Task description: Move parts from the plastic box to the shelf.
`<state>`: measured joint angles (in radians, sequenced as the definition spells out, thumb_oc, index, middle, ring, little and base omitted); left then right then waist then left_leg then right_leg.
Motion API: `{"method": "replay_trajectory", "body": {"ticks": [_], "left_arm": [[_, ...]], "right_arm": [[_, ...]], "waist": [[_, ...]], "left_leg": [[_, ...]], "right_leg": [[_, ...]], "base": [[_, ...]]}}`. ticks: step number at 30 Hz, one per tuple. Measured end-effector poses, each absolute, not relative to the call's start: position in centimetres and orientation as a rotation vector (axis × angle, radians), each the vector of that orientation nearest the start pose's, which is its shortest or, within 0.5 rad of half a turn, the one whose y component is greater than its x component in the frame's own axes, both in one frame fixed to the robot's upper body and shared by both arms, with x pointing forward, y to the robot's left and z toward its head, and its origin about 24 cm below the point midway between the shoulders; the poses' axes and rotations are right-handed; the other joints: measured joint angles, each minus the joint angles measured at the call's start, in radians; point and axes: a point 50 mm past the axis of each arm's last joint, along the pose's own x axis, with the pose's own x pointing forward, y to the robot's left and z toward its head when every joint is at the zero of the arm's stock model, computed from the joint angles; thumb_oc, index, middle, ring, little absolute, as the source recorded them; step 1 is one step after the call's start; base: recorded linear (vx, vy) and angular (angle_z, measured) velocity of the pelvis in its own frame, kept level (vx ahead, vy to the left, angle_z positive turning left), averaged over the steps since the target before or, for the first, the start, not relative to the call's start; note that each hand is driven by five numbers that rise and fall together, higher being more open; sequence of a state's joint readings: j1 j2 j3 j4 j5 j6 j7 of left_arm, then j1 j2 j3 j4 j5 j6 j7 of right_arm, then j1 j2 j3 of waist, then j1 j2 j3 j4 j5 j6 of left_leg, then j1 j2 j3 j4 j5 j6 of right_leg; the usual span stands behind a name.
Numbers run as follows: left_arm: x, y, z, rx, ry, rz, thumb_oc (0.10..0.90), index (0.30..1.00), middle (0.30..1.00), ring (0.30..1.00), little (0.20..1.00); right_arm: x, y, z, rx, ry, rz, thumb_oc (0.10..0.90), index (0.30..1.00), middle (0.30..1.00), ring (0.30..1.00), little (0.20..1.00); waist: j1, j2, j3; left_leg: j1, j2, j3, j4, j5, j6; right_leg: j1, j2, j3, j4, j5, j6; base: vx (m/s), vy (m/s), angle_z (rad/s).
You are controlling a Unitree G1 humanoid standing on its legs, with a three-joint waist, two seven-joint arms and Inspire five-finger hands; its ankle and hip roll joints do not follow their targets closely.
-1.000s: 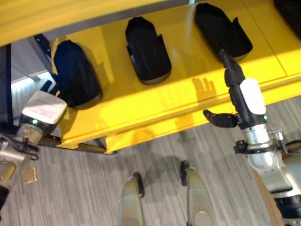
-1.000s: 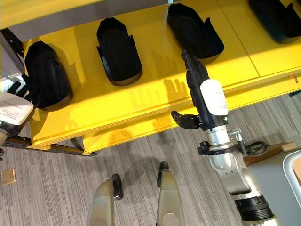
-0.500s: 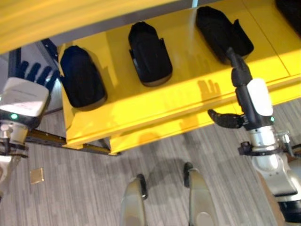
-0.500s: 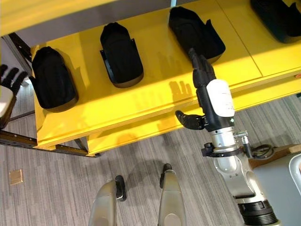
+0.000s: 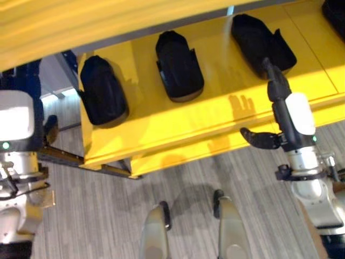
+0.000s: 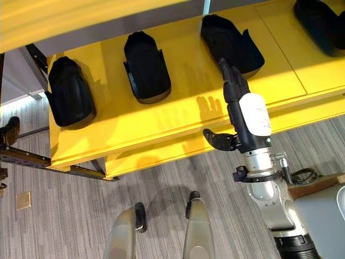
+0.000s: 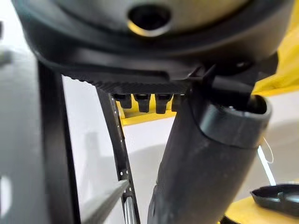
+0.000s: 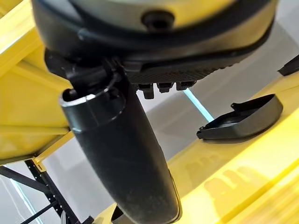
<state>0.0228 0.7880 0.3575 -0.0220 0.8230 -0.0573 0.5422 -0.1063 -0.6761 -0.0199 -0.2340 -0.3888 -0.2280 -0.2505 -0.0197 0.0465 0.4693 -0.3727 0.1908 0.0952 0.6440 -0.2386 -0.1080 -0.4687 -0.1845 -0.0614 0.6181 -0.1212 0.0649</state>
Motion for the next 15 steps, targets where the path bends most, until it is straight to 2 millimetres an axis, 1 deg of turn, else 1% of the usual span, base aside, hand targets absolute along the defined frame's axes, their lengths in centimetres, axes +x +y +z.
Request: {"method": "replay_trajectory", "body": {"ticks": [2,3,5,6,7,8,11,13,15], "left_arm": [[22.3,32.3,18.3,1.448,-0.515,0.754,0.9,1.0,1.0,1.0,1.0],[22.3,31.9,18.0,1.428,-0.527,0.727,0.9,1.0,1.0,1.0,1.0],[22.6,30.7,17.6,1.337,-0.549,0.695,0.9,1.0,1.0,1.0,1.0],[22.6,30.0,17.5,1.294,-0.571,0.67,0.9,1.0,1.0,1.0,1.0],[22.8,28.8,17.4,1.261,-0.602,0.62,0.9,1.0,1.0,1.0,1.0],[22.9,27.7,17.3,1.22,-0.625,0.567,0.9,1.0,1.0,1.0,1.0],[23.4,25.2,17.2,1.191,-0.686,0.442,0.9,1.0,1.0,1.0,1.0],[23.8,24.3,17.1,1.177,-0.7,0.399,0.9,1.0,1.0,1.0,1.0],[24.2,23.2,16.9,1.155,-0.717,0.355,0.9,1.0,1.0,1.0,1.0]], "right_arm": [[25.1,-21.9,17.7,-0.976,-0.677,-0.116,0.9,1.0,1.0,1.0,1.0],[25.1,-21.8,17.7,-0.972,-0.673,-0.117,0.9,1.0,1.0,1.0,1.0],[25.2,-21.7,17.4,-0.941,-0.664,-0.122,0.9,1.0,1.0,1.0,1.0],[25.2,-21.6,17.3,-0.918,-0.661,-0.123,0.9,1.0,1.0,1.0,1.0],[25.1,-21.5,17.1,-0.9,-0.655,-0.121,0.9,1.0,1.0,1.0,1.0],[25.1,-21.5,17.1,-0.892,-0.65,-0.119,0.9,1.0,1.0,1.0,1.0],[25.1,-21.3,16.8,-0.884,-0.646,-0.11,0.9,1.0,1.0,1.0,1.0],[25.2,-21.0,16.6,-0.881,-0.641,-0.097,0.9,1.0,1.0,1.0,1.0],[25.2,-20.6,16.2,-0.862,-0.634,-0.082,0.9,1.0,1.0,1.0,1.0]], "waist": [[0.002,-0.014,-0.008],[0.003,-0.026,-0.014],[0.004,-0.045,-0.03],[0.005,-0.054,-0.035],[0.008,-0.067,-0.043],[0.011,-0.073,-0.046],[0.015,-0.082,-0.047],[0.017,-0.083,-0.047],[0.017,-0.091,-0.044]], "left_leg": [[0.0,0.0,-0.003,-0.007,0.003,0.0],[0.0,0.001,-0.003,-0.008,0.003,0.0],[0.003,0.0,-0.003,-0.015,0.004,0.0],[0.003,0.0,-0.003,-0.016,0.004,0.0],[0.003,0.0,-0.003,-0.019,0.005,0.0],[0.003,0.0,-0.003,-0.02,0.005,0.0],[0.005,0.0,-0.004,-0.019,0.005,0.002],[0.005,0.0,-0.006,-0.02,0.004,0.002],[0.005,0.0,-0.013,-0.02,0.005,0.001]], "right_leg": [[0.004,0.0,-0.005,-0.007,0.002,0.001],[0.004,0.001,-0.006,-0.007,0.002,0.001],[0.006,0.0,-0.006,-0.013,0.002,0.002],[0.007,0.001,-0.007,-0.015,0.002,0.002],[0.008,0.001,-0.007,-0.018,0.003,0.002],[0.01,0.001,-0.008,-0.022,0.005,0.003],[0.017,0.001,-0.01,-0.03,0.008,0.006],[0.02,0.001,-0.013,-0.032,0.008,0.006],[0.022,0.001,-0.018,-0.032,0.008,0.006]], "base": [[0.0,-0.017,0.04],[0.0,0.0,0.0],[0.01,-0.015,0.01],[0.0,0.0,0.0],[0.0,0.0,0.0],[0.0,0.0,0.0],[0.0,0.0,0.0],[0.01,-0.015,0.03],[0.01,-0.014,0.05]]}}
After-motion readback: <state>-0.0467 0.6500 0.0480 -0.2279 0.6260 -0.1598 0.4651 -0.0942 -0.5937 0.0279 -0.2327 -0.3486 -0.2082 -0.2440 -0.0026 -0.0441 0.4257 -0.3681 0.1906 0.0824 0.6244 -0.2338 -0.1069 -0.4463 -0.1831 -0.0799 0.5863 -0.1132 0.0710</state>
